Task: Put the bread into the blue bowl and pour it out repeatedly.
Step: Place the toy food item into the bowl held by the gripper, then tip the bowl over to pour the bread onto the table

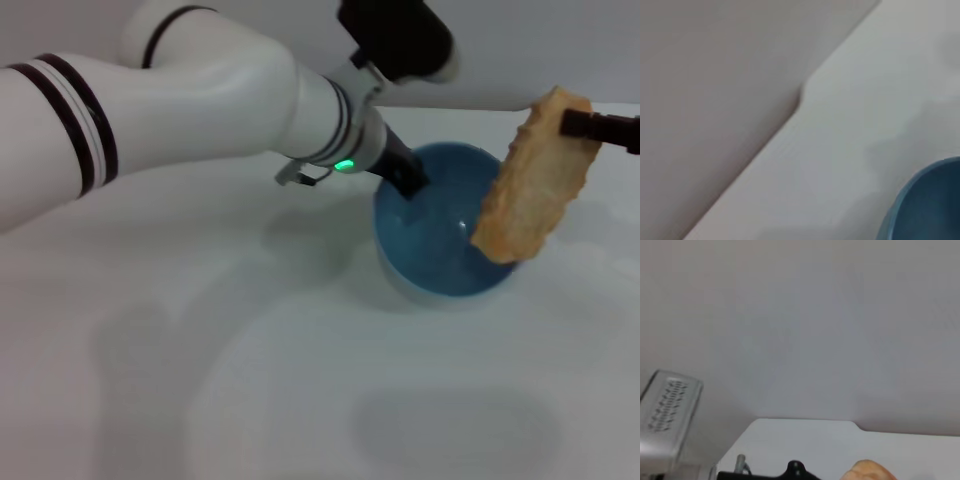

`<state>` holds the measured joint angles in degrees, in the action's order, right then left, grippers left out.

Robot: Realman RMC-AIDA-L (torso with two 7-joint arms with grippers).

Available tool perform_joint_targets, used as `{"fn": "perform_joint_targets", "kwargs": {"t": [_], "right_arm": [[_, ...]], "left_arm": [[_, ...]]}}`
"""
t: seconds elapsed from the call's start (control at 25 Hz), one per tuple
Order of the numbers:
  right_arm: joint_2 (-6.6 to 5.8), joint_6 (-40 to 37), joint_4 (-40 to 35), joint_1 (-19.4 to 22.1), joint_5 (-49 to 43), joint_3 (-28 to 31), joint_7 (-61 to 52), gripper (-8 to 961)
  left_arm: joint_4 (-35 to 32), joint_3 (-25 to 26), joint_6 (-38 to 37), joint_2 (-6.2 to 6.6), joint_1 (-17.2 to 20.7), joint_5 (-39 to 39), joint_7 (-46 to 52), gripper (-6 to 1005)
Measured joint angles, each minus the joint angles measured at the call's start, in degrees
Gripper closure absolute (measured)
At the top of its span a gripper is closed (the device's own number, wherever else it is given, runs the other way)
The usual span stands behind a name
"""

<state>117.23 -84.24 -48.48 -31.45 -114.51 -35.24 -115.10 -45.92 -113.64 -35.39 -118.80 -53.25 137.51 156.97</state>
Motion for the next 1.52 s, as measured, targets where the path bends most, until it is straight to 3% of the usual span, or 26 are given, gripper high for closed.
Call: {"fn": "perform_joint_targets", "kwargs": {"t": [0.28,0.4,0.52,0.84,1.12,1.32,1.44,1.52], "right_arm": [[-0.56,7.2,9.2,-2.5,-0.8,-3.0,1.2,759],[-0.23,8.5,9.8,-2.6,-0.8,-3.0,2.5,782],[0.76,9.0,9.3,-2.1,-0.1,-2.4,5.1,724],[0.85,9.6,9.2,-1.7,1.5,-2.2,6.8,504],[0.47,9.3,9.3,1.9,14.5,-2.1,15.4,330],[0.91,15.0,11.1,5.4,21.0,-1.1,32.0,313],[1.23,19.1,16.3,7.0,24.4,0.7,44.2,314],[1.40,17.9,22.3,9.4,32.9,2.1,58.6,315]], "left_arm": [[-2.2,-2.2,0.4,-0.06,-0.1,-0.3,-0.1,1000],[-2.3,-2.3,0.6,-0.06,0.0,-0.3,-0.1,1001],[-2.3,-2.3,0.8,-0.05,0.2,-0.3,-0.1,1001],[-1.8,-2.3,1.6,0.00,0.6,-0.4,-0.2,1001],[-1.2,-2.0,2.5,0.07,1.0,-0.4,-0.2,1001],[0.4,-2.7,6.6,0.01,1.3,-0.4,-0.1,1001],[1.6,-3.7,9.0,-0.02,1.2,-0.4,-0.1,1001],[1.8,-4.0,10.0,-0.03,1.0,-0.4,-0.1,1000]]}}
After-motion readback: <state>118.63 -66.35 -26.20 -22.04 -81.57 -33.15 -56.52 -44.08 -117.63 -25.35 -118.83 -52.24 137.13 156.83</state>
